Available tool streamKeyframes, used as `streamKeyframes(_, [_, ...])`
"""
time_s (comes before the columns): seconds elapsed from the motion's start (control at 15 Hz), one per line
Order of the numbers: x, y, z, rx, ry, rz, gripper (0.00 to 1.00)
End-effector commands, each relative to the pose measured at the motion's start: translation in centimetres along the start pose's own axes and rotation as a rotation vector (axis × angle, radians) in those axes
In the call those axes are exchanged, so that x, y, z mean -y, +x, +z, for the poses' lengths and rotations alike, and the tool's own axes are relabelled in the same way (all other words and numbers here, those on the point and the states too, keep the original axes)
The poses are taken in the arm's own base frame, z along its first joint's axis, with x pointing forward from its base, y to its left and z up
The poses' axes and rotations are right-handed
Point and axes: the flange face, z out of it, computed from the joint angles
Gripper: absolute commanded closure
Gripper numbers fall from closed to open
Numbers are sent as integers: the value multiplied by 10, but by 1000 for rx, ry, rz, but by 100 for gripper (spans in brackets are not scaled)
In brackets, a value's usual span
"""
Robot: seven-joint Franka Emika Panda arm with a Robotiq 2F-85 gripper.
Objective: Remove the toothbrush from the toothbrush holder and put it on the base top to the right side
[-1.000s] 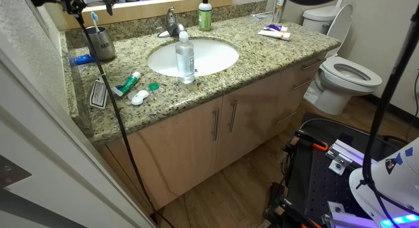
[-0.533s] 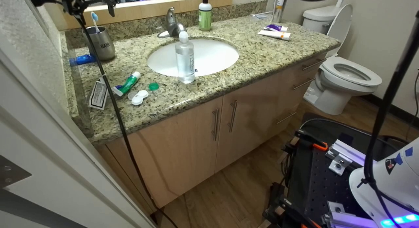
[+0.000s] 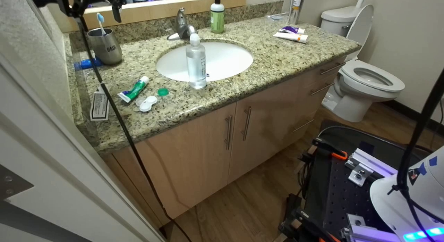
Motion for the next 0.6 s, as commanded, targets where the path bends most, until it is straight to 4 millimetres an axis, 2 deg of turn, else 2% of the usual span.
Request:
streamKeyframes(0.0, [8,-5,-10,41,79,-37,0])
streamKeyframes(0.27, [9,0,-13,8,67,18,0])
streamKeyframes(0.53, [-3,8,-51,-51,97,42,0])
